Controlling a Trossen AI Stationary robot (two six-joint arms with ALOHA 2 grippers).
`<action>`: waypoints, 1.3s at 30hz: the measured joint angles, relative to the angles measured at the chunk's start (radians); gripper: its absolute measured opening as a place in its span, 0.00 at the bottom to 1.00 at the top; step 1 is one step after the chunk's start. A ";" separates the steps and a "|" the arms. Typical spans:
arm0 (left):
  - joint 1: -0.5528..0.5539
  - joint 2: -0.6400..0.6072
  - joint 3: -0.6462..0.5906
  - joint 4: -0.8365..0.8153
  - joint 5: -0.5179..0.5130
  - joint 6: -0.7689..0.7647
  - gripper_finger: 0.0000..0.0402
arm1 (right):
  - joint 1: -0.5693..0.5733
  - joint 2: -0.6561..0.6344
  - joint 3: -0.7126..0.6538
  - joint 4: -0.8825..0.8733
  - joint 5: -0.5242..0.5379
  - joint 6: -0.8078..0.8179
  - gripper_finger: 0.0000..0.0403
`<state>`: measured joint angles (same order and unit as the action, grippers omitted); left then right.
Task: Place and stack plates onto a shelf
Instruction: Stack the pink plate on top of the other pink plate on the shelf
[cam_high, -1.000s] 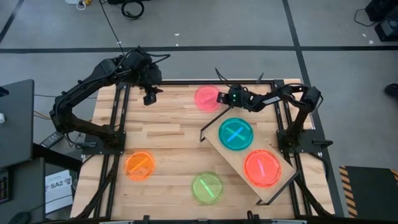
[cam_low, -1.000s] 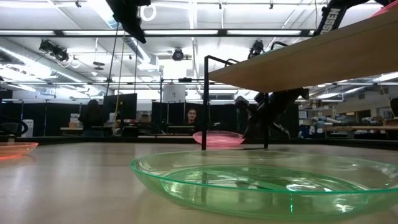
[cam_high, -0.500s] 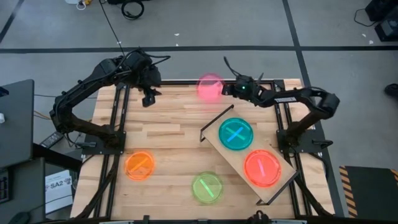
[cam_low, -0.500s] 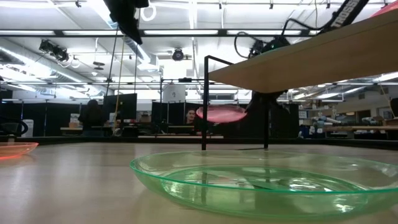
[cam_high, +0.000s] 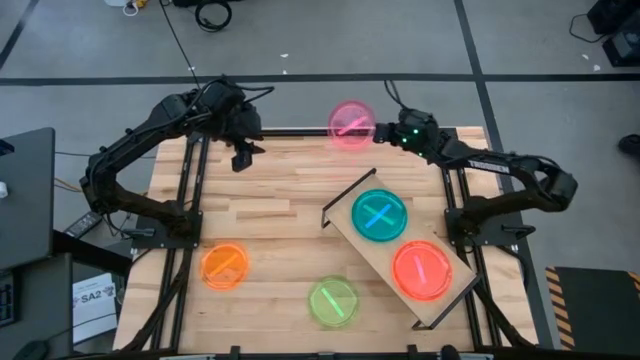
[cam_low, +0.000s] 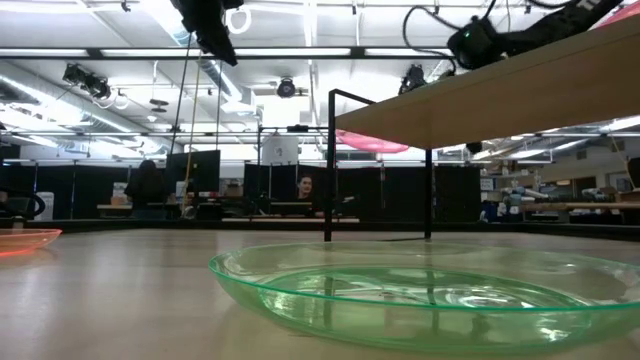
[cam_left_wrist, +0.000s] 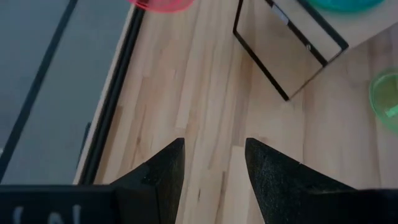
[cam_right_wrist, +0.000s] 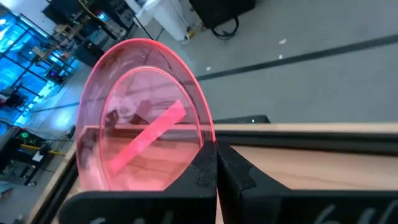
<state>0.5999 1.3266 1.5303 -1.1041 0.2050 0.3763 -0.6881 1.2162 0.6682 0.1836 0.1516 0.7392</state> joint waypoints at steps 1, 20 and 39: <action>0.000 0.000 0.000 0.011 0.003 -0.001 0.44 | -0.003 -0.021 0.000 -0.011 -0.008 -0.008 0.00; -0.090 -0.019 -0.625 0.808 0.108 -0.208 0.44 | -0.015 -0.406 0.000 -0.289 -0.285 0.004 0.00; -0.216 -0.019 -0.935 1.167 0.103 -0.365 0.44 | 0.086 -0.537 0.000 -0.346 -0.782 0.299 0.00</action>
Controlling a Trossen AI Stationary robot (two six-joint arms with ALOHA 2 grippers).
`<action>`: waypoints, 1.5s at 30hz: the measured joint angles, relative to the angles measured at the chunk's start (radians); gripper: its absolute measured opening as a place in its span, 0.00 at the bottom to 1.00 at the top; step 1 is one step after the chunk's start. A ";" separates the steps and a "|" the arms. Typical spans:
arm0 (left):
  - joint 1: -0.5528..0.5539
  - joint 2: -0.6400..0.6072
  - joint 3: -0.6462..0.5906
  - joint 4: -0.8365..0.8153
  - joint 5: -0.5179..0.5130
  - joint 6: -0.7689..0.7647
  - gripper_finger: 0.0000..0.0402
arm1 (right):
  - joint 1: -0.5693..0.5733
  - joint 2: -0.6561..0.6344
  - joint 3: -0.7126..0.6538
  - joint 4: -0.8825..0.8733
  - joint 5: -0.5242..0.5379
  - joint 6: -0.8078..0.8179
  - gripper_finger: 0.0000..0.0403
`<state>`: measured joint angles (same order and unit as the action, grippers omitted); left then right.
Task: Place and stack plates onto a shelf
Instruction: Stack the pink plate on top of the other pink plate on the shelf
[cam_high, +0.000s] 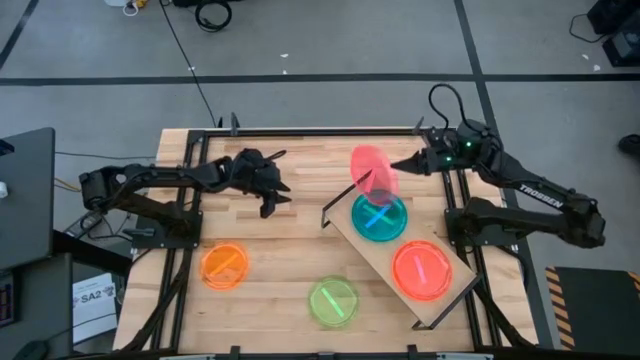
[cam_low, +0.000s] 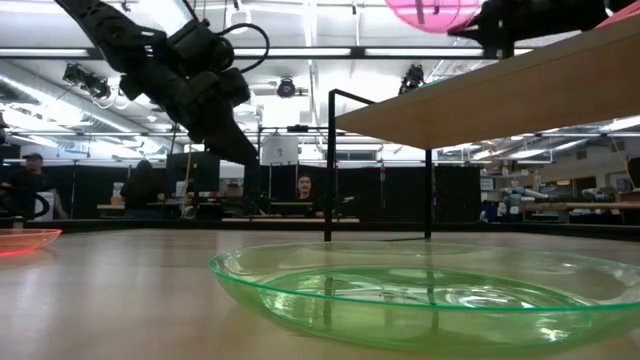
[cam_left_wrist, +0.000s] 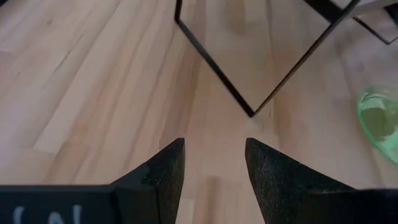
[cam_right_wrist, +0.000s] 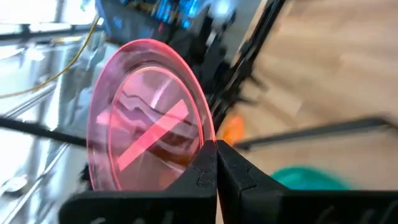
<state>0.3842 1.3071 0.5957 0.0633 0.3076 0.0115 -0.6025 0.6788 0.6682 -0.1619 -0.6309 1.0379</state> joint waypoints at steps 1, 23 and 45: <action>-0.008 0.000 0.000 0.003 0.000 -0.001 0.44 | 0.018 0.000 0.000 0.000 -0.013 0.016 0.00; -0.150 0.000 0.000 0.050 -0.096 -0.034 0.44 | 0.434 -0.058 0.237 -0.562 0.229 0.086 0.00; -0.160 0.000 0.000 0.049 -0.105 -0.087 0.44 | 0.874 0.140 0.416 -0.970 0.434 0.009 0.00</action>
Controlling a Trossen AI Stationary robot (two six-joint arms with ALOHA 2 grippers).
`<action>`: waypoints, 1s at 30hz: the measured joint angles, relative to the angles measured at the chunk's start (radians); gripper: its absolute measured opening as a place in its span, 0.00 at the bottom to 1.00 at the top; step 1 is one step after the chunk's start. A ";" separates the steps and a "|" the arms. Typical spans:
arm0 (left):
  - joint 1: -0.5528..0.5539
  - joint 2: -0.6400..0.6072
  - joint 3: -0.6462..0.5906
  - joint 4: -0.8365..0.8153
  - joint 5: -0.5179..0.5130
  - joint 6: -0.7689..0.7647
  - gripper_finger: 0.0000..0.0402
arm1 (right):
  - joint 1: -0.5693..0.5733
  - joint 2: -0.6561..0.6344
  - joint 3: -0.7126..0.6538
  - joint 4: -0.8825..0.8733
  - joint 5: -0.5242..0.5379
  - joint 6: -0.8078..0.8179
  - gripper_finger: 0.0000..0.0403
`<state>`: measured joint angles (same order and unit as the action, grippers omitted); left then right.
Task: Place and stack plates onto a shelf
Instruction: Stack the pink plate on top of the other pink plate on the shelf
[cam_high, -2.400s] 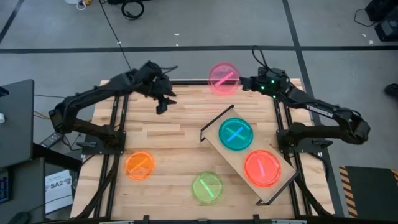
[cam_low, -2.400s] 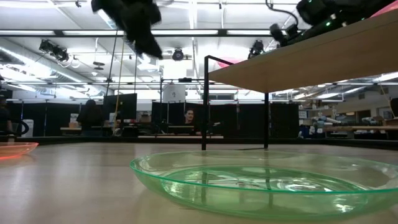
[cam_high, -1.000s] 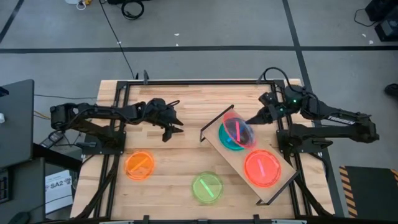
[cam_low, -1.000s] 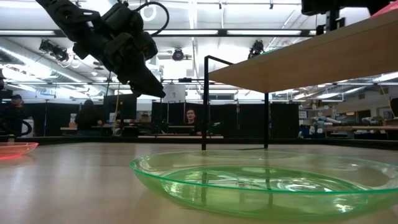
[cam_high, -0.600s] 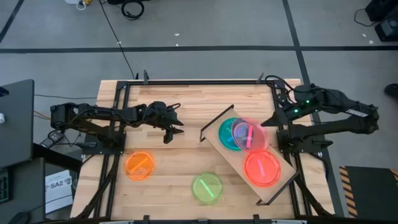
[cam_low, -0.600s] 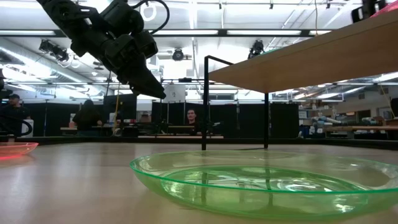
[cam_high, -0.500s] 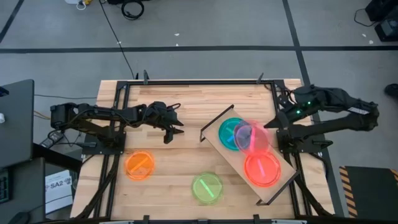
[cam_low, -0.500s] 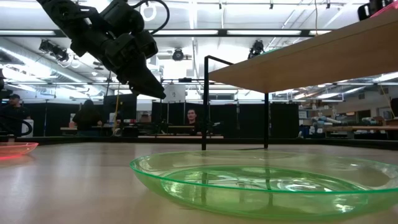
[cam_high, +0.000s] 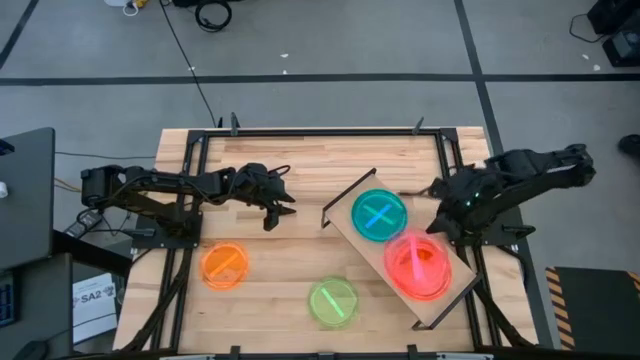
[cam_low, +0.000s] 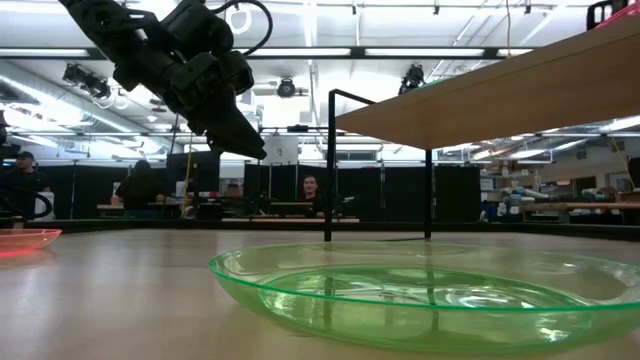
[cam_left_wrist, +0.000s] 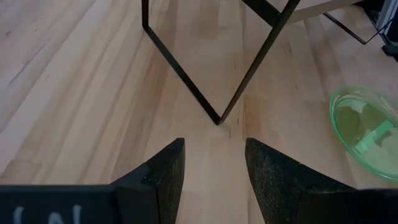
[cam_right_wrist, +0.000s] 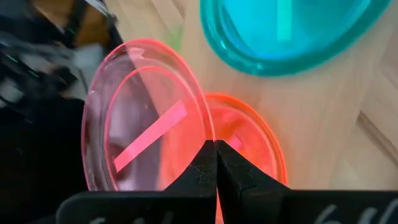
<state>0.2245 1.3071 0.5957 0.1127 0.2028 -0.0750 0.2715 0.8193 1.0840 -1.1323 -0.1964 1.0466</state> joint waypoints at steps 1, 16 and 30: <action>0.000 0.000 0.000 0.000 0.000 0.000 0.44 | 0.020 0.013 0.000 -0.011 0.008 0.005 0.00; 0.000 0.000 0.000 0.008 0.000 0.000 0.44 | 0.147 0.122 0.000 -0.110 0.058 0.018 0.01; 0.000 0.000 0.000 0.009 0.000 0.008 0.44 | 0.146 0.122 0.000 -0.114 0.049 0.057 0.05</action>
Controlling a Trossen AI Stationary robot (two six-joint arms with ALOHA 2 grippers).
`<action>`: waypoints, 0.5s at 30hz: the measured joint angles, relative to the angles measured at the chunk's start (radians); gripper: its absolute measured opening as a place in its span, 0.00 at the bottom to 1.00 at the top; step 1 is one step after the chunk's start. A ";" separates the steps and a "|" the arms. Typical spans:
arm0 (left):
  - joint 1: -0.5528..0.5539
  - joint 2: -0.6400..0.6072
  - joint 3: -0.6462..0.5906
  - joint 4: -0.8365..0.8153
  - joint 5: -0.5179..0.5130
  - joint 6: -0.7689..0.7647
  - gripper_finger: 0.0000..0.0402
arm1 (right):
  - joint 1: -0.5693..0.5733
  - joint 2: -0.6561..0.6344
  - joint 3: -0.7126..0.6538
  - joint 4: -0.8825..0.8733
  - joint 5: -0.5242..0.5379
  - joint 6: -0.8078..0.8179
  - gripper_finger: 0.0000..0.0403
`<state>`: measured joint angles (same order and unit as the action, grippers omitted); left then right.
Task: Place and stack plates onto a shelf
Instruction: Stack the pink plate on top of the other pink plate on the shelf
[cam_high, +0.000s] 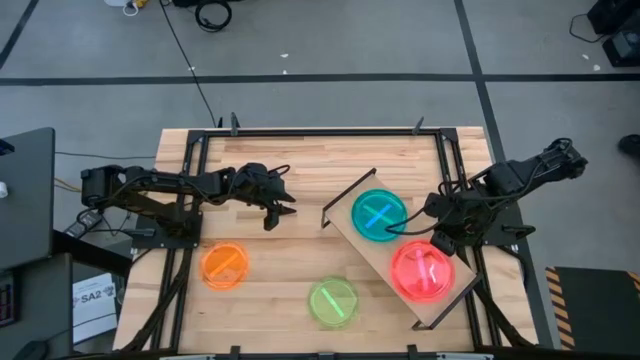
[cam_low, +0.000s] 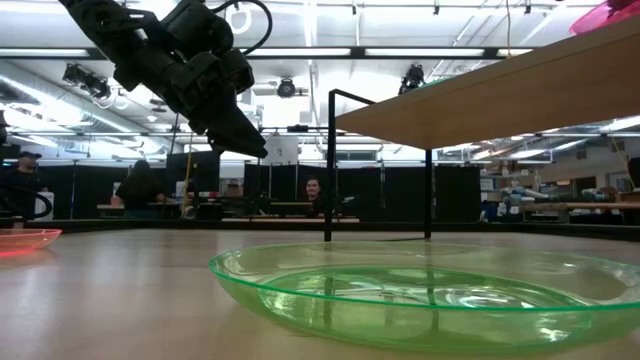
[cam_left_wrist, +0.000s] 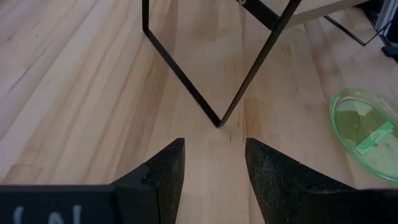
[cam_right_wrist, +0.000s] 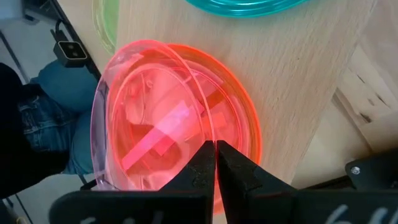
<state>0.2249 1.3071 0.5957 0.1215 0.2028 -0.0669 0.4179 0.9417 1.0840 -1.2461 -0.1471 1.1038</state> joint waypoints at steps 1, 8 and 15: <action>0.000 0.000 0.000 0.000 0.000 0.000 0.44 | 0.000 0.000 0.000 0.000 0.000 0.001 0.05; 0.000 0.000 0.000 0.000 0.000 0.000 0.44 | 0.000 0.000 0.000 -0.017 -0.003 0.004 0.08; 0.000 0.000 0.000 0.000 0.000 0.001 0.44 | 0.000 0.000 0.000 -0.039 -0.007 0.049 0.17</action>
<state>0.2249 1.3075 0.5957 0.1219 0.2028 -0.0662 0.4179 0.9417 1.0840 -1.2853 -0.1537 1.1526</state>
